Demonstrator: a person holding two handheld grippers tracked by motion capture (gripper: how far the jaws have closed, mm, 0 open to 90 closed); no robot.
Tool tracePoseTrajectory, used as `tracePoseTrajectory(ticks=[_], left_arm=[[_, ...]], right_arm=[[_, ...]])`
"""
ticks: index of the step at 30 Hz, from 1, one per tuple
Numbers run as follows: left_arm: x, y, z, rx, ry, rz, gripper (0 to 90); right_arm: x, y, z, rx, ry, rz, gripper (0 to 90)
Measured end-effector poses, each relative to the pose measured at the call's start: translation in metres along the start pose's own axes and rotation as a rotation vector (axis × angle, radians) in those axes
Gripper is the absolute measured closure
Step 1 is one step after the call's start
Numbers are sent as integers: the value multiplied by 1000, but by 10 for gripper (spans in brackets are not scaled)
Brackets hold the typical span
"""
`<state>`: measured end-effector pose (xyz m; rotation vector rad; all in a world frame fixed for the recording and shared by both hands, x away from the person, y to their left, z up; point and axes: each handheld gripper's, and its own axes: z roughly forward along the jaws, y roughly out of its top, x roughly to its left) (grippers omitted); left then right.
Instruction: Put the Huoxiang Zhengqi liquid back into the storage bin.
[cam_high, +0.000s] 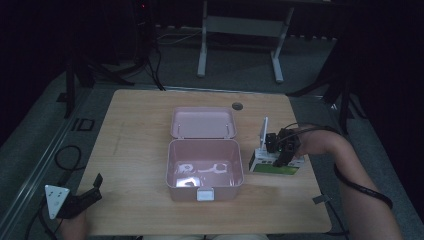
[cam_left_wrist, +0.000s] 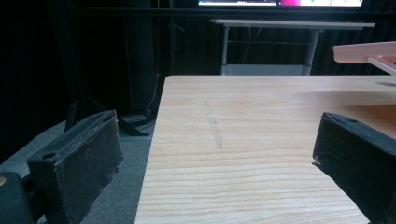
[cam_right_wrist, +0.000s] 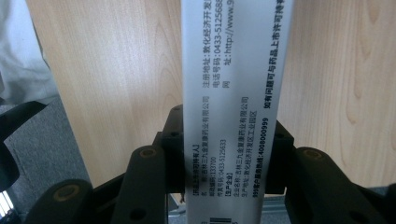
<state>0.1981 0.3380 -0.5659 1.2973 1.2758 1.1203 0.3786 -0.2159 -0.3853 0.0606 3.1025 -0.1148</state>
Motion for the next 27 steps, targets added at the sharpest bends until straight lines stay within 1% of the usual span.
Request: tracePoseTrajectory(ticks=[9,14,19,23,27], left_arm=[[0,0,0,2,1,1,10],[0,0,0,3,1,2,10],[0,0,0,2,1,1,10],[0,0,0,2,1,1,10],[0,0,0,0,0,-1,10]], right_arm=[[6,3,-25,-3,-16,1,620],[6,7,-38,-6,-22,8,620],[6,15,-48,-8,-28,8,620],[7,23,-53,-13,-41,-10,620],[8,32,-58,-23,-37,-19,620]])
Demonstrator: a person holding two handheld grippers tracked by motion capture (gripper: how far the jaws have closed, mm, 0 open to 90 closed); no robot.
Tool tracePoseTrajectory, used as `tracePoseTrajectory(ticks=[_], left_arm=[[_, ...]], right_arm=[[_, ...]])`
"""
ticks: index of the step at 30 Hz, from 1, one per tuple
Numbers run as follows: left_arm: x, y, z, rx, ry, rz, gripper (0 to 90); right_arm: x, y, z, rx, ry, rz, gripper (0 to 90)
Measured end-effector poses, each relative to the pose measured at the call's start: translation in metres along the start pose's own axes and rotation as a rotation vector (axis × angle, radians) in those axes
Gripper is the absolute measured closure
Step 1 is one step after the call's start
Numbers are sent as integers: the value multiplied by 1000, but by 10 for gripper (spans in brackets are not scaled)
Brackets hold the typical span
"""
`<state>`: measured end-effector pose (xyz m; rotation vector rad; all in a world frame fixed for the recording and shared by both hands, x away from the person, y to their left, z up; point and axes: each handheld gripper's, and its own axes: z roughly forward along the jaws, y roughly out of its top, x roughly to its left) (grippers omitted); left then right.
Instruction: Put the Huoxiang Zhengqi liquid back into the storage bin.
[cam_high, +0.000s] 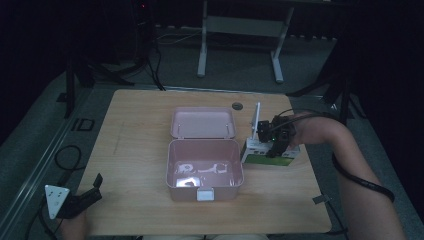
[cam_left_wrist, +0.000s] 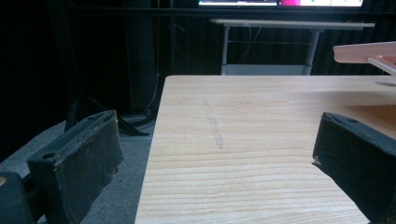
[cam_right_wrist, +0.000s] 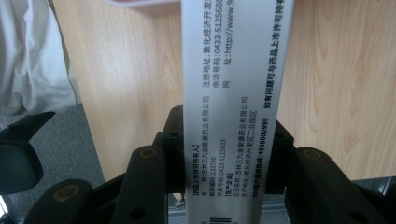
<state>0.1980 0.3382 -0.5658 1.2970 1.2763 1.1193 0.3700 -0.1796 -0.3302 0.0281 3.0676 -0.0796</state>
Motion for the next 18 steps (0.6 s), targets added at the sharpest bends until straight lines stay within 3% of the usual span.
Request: tracePoseTrajectory(ticks=[18], left_arm=[[0,0,0,-2,-1,-4,10]], right_arm=[[8,49,-14,5,-4,-42,619]])
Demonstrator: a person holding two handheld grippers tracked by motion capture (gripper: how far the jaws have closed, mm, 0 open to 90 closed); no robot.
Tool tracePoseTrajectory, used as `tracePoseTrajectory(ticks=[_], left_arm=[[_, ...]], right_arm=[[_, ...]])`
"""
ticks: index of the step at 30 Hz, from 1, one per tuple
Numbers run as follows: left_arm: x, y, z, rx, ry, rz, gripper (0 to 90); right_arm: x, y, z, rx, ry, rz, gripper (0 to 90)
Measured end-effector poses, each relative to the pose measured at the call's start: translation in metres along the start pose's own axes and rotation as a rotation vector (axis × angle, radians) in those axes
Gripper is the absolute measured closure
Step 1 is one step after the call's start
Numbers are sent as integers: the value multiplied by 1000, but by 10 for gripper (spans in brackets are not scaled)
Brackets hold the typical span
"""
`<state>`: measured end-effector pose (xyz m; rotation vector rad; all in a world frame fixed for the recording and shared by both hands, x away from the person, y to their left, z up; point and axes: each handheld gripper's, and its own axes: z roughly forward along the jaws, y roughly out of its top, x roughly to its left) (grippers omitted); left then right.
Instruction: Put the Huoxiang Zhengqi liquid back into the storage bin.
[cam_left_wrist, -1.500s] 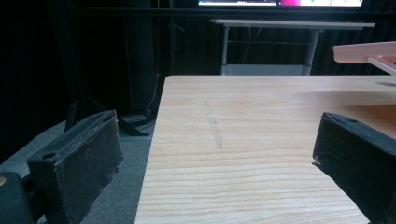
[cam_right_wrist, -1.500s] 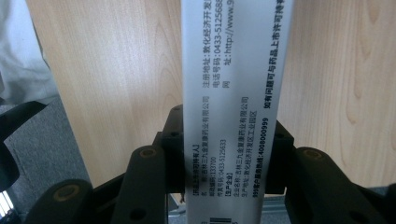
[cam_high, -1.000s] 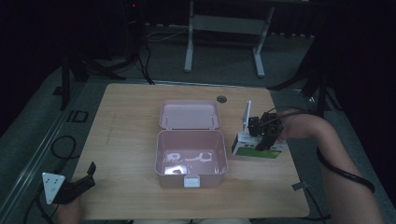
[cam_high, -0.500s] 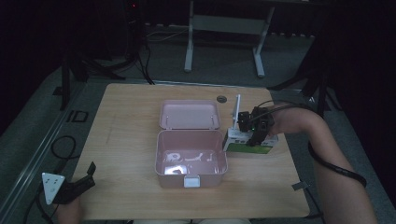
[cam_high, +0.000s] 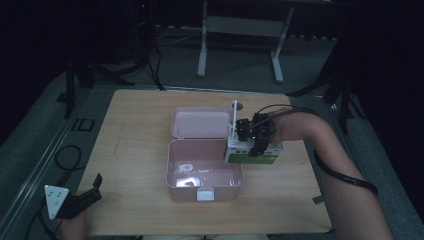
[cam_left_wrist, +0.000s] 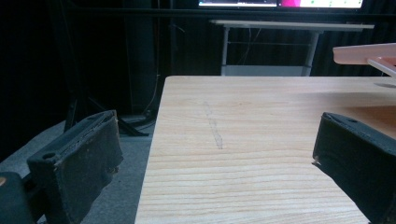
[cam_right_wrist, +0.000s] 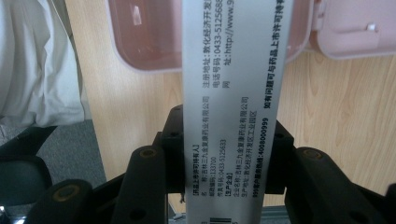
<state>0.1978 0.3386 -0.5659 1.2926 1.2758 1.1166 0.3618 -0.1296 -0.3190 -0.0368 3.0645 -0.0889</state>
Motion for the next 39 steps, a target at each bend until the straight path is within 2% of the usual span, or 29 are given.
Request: tracePoseTrajectory(ticks=[16,19,29,35,39], left_arm=[[0,0,0,-1,-1,-2,10],[0,0,0,-3,-1,-3,10],[1,0,-1,-4,-4,-7,10],[1,0,0,-3,-4,-4,10],[1,0,0,-4,-5,-6,10]], right_arm=[[3,46,1,20,-2,-23,619],[6,59,-2,14,0,-33,619],[13,88,-6,-12,6,-76,619],[16,100,-1,-29,10,-89,619],[18,106,7,-23,33,-110,619]])
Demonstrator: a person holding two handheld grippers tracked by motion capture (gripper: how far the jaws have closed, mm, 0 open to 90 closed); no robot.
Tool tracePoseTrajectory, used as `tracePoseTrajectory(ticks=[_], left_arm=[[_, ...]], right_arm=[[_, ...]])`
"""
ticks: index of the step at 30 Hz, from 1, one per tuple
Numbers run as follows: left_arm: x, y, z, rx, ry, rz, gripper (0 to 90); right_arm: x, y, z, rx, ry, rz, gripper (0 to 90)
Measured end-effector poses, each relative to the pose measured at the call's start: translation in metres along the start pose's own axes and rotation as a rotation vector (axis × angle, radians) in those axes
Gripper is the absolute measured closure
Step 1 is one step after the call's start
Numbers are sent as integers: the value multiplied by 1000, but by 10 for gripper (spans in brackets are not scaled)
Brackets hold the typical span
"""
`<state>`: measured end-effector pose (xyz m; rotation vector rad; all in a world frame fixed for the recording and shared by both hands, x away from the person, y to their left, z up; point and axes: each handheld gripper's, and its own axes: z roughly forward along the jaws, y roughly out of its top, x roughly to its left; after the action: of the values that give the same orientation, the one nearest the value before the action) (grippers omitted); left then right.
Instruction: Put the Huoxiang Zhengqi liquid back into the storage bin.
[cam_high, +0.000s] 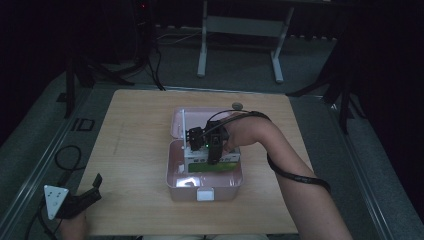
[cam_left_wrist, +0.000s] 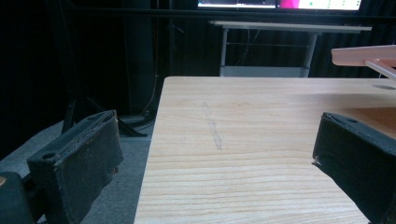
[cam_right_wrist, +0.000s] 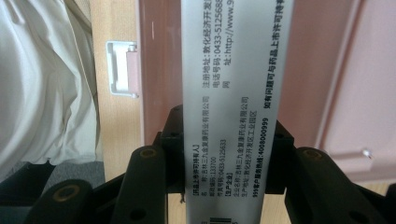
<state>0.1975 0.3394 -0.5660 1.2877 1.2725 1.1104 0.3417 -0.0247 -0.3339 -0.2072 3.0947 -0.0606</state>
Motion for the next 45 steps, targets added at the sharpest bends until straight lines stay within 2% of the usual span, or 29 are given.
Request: tracePoseTrajectory(ticks=[5,12,16,23,31,45], left_arm=[[0,0,0,0,-1,0,10],[0,0,0,1,0,1,10],[-1,0,0,0,-1,3,10],[-1,0,0,-2,0,2,10],[0,0,0,0,-2,4,10],[-1,0,0,4,-3,7,10]], right_arm=[[-1,2,12,1,7,7,619],[-5,1,43,17,42,27,619],[-7,-1,56,2,56,44,619],[-8,-1,76,3,78,41,619],[-6,-1,103,36,88,34,618],[-3,-2,131,60,102,15,617]])
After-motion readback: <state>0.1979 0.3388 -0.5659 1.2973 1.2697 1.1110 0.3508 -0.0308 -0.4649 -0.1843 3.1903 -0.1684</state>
